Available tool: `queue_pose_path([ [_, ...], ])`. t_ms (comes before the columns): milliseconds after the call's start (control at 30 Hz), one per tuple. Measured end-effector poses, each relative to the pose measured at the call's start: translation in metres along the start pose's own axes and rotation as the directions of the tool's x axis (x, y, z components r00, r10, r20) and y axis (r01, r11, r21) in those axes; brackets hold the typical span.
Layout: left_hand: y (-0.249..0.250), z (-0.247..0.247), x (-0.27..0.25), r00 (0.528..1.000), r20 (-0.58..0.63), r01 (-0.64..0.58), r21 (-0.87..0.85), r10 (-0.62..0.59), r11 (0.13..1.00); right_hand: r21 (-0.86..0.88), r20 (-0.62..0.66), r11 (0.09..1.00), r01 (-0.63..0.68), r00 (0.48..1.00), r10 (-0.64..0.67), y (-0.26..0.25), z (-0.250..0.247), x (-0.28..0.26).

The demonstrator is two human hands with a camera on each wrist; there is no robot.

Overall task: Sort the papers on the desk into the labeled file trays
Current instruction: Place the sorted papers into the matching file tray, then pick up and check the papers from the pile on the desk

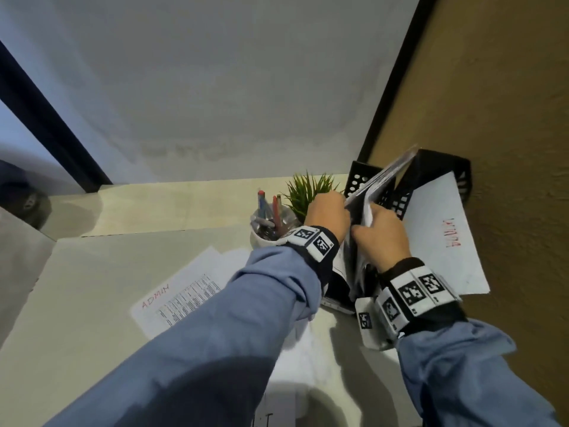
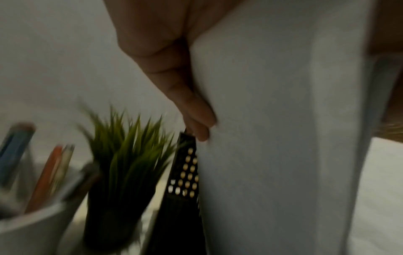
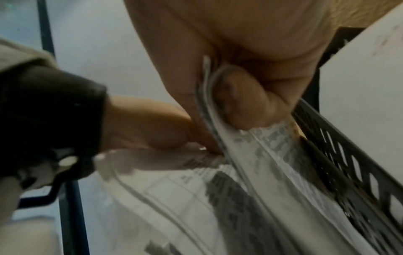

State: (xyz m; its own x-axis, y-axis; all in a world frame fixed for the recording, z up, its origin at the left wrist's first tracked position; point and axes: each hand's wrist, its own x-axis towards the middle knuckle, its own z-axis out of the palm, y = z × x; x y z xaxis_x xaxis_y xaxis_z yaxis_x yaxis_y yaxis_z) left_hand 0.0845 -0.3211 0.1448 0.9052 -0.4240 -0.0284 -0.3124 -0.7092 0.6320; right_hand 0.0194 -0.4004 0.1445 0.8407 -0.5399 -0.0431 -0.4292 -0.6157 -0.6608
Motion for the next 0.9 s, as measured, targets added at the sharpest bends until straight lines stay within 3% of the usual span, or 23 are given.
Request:
queue_pose_path([
  [167,-0.024,0.035,0.0,0.974,0.208,0.115,-0.12,-0.088,0.986,-0.144,0.177,0.985,-0.09,0.977,0.116,0.017,0.032,-0.008],
  [233,-0.03,0.039,-0.001,0.968,0.238,0.117,-0.13,-0.084,0.985,-0.152,0.175,0.982,-0.11,0.975,0.136,0.019,0.037,-0.012],
  [333,-0.031,0.03,-0.005,0.975,0.21,0.11,-0.169,-0.073,0.979,-0.143,0.142,0.983,-0.112,0.981,0.133,0.015,0.038,-0.014],
  [433,-0.039,0.013,-0.019,0.991,0.099,0.115,-0.285,-0.09,0.952,-0.115,0.117,0.989,-0.094,0.987,0.107,0.006,0.033,-0.016],
  [533,-0.081,0.0,-0.05,0.968,-0.013,0.223,-0.414,-0.251,0.883,-0.064,0.034,0.998,0.004,0.999,-0.001,-0.005,0.03,-0.03],
  [600,-0.128,-0.003,-0.079,0.889,-0.099,0.383,-0.374,-0.447,0.844,-0.018,-0.027,0.995,0.093,0.995,-0.094,-0.014,0.033,-0.046],
  [633,-0.153,-0.004,-0.095,0.819,-0.13,0.491,-0.346,-0.559,0.799,0.01,-0.012,0.991,0.137,0.991,-0.137,-0.017,0.038,-0.055],
  [733,-0.215,-0.008,-0.145,0.538,-0.158,0.789,-0.252,-0.828,0.561,0.028,0.208,0.982,0.185,0.96,-0.187,-0.015,0.075,-0.076],
  [800,-0.24,-0.01,-0.168,0.39,-0.143,0.884,-0.218,-0.909,0.414,-0.014,0.361,0.989,0.149,0.923,-0.134,-0.007,0.108,-0.085],
  [900,-0.263,-0.01,-0.187,0.28,-0.109,0.896,-0.328,-0.954,0.301,-0.1,0.511,0.995,0.01,0.858,0.043,0.01,0.15,-0.099],
])
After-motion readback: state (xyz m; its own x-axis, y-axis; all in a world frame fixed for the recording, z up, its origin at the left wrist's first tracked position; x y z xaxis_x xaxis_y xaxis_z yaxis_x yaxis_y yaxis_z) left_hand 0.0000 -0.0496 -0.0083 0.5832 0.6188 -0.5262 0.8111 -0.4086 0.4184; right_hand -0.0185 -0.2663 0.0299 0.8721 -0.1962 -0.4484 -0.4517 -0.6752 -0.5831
